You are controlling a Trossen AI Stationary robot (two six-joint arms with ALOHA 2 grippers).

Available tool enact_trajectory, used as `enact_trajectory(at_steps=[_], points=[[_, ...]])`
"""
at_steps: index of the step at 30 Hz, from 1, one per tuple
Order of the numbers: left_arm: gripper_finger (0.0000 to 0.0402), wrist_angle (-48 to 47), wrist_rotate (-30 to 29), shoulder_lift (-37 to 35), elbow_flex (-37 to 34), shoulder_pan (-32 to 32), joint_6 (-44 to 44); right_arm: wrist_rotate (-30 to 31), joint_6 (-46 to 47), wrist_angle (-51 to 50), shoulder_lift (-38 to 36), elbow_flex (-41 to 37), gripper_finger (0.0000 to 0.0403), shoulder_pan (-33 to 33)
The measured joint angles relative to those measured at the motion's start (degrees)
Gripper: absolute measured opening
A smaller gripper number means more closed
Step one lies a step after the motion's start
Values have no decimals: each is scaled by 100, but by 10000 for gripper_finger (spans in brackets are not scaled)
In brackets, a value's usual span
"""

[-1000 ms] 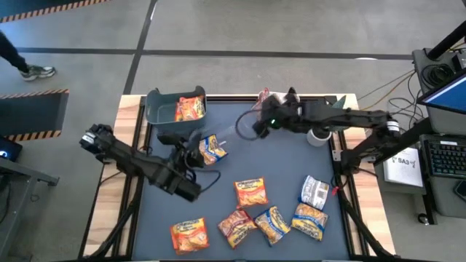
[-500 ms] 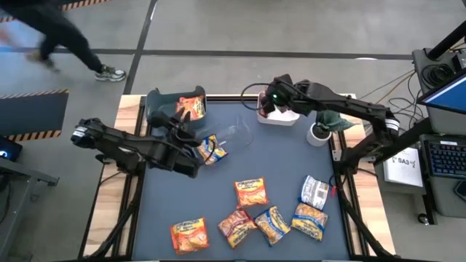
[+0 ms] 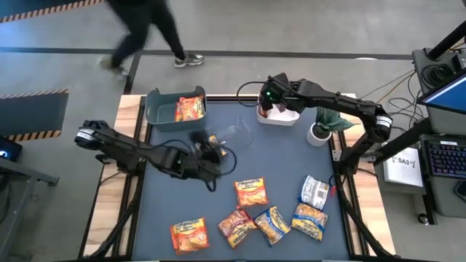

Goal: Sort Maruchan noodles
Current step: Put the red noodle pack into the white bin

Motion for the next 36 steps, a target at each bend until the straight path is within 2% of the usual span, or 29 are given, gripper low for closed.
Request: enact_trajectory(at_steps=[2, 4, 5, 6, 7, 10, 15, 19, 26, 30, 36], points=[[10, 1177, 1864, -50, -425, 75, 1151, 0, 2, -8, -2, 0, 8, 0], [3, 1994, 3730, -97, -797, 166, 1869, 0, 10, -47, -2, -1, 8, 0], [2, 2324, 4408, -124, -953, 196, 2022, 0, 39, -92, -4, -9, 8, 0], [1, 2611, 4819, -158, -1099, 220, 2078, 0, 101, -136, -4, -29, 8, 0], [1, 2839, 4969, -202, -1217, 234, 2070, 0, 170, -155, -4, -59, 8, 0], [1, 3209, 4633, -413, -1483, 268, 1982, 67, 370, -179, -4, -163, 8, 0], [0, 3193, 4133, -1020, -1922, 264, 1850, 293, 765, 3, -4, -436, 8, 0], [0, 3655, 4117, -1766, -2574, 264, 1650, 295, 908, 304, 9, -628, 8, 0], [0, 5297, 4112, -2848, -3845, 263, 1195, 299, 1016, 976, 144, -938, 8, 0], [0, 5697, 4112, -3202, -4152, 258, 1211, 349, 1060, 1079, 302, -946, 8, 1], [0, 5723, 4112, -3360, -4197, 258, 1255, 485, 1267, 1115, 526, -946, 9, 0]])
